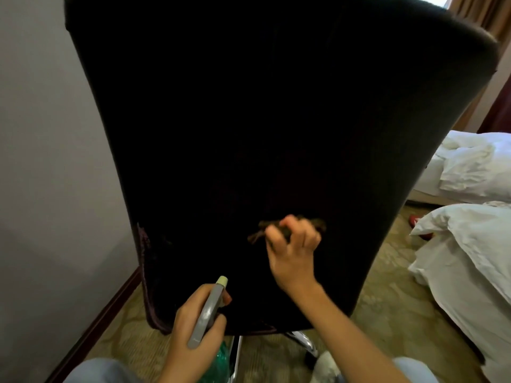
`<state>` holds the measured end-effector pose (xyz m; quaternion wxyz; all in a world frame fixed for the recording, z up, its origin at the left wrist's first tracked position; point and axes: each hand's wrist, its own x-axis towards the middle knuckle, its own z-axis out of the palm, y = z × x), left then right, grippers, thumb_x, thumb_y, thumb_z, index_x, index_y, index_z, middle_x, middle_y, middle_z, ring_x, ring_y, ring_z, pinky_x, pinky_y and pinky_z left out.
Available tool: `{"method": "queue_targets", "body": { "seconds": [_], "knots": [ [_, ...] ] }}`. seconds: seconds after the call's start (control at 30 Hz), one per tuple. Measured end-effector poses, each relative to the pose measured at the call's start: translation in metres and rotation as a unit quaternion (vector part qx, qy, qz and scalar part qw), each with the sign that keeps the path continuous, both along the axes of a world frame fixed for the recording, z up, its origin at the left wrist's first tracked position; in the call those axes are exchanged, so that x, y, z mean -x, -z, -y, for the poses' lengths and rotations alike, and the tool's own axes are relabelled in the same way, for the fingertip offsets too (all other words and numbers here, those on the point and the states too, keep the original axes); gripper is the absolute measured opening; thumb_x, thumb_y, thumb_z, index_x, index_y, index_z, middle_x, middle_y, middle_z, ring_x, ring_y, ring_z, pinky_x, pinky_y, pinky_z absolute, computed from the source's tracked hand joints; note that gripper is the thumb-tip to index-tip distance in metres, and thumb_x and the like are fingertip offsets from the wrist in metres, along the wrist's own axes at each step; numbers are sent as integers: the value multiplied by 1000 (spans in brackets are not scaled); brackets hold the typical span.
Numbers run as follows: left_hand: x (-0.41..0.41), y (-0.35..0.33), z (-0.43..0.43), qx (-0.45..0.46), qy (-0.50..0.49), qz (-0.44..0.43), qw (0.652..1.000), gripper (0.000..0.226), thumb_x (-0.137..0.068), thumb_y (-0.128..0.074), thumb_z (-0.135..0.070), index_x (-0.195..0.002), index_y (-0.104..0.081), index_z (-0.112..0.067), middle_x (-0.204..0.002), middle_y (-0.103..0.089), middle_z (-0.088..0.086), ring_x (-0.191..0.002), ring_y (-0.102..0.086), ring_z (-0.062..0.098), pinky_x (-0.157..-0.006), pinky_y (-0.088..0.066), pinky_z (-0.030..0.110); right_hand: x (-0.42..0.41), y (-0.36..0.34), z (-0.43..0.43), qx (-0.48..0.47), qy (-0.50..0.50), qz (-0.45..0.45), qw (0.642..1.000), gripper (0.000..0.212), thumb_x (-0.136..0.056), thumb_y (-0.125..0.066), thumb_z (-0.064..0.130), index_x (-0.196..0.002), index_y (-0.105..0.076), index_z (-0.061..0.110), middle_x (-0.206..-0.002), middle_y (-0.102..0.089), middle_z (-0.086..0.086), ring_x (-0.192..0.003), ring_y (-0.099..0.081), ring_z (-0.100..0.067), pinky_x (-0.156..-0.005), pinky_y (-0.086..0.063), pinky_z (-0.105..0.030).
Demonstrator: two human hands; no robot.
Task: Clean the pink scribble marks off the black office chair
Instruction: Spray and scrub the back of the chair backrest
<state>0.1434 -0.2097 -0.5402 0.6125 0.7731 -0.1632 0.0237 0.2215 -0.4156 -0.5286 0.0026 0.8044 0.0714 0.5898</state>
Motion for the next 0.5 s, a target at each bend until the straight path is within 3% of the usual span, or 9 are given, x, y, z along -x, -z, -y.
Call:
{"method": "queue_targets", "body": {
  "seconds": [0.1,0.17,0.27,0.33,0.4,0.5],
  "knots": [
    [4,3,-10,-7,-5,4,1000,47,-80,-57,17,-78,-59,-30,-77,-58,-7,-53,-48,7,-58,-33,12,18,53,-7,59,12,-101,993,34,-76,-52,25,-109,-44,25,-119,-35,-9,-106,-38,-30,-83,-31,-42],
    [5,3,-18,-12,-4,0,1000,49,-80,-57,17,-79,-59,-32,-75,-58,-7,-51,-46,5,-56,-31,10,24,45,-13,39,-6,-111,993,34,-76,-48,19,-111,-46,22,-120,-36,-11,-107,-39,-32,-85,-33,-43],
    [0,6,-31,-3,-16,-17,1000,58,-81,-55,17,-79,-60,-41,-83,-62,-15,-60,-54,5,-53,-36,12,26,-20,-33,-10,-69,-28,997,31,-78,-49,19,-109,-47,19,-119,-36,-11,-107,-38,-32,-88,-33,-45],
    [-2,6,-39,-1,-24,-9,1000,52,-80,-53,20,-77,-60,-32,-80,-61,-12,-61,-55,11,-54,-36,10,24,-83,-47,-39,-101,50,993,27,-84,-52,23,-110,-47,21,-119,-34,-9,-107,-36,-30,-92,-30,-43],
    [-2,5,-44,7,-42,0,999,46,-79,-55,19,-77,-61,-27,-77,-61,-12,-62,-55,6,-58,-37,8,16,-144,-61,-62,-96,126,985,25,-87,-53,27,-110,-45,25,-120,-31,-5,-110,-33,-28,-94,-28,-41],
    [-5,9,-52,12,-52,16,998,45,-79,-58,7,-85,-61,-38,-84,-62,-13,-68,-57,3,-61,-39,7,-5,-192,-73,-100,-70,180,976,25,-89,-55,31,-108,-39,30,-119,-27,2,-111,-32,-23,-90,-32,-41]
  ]
}}
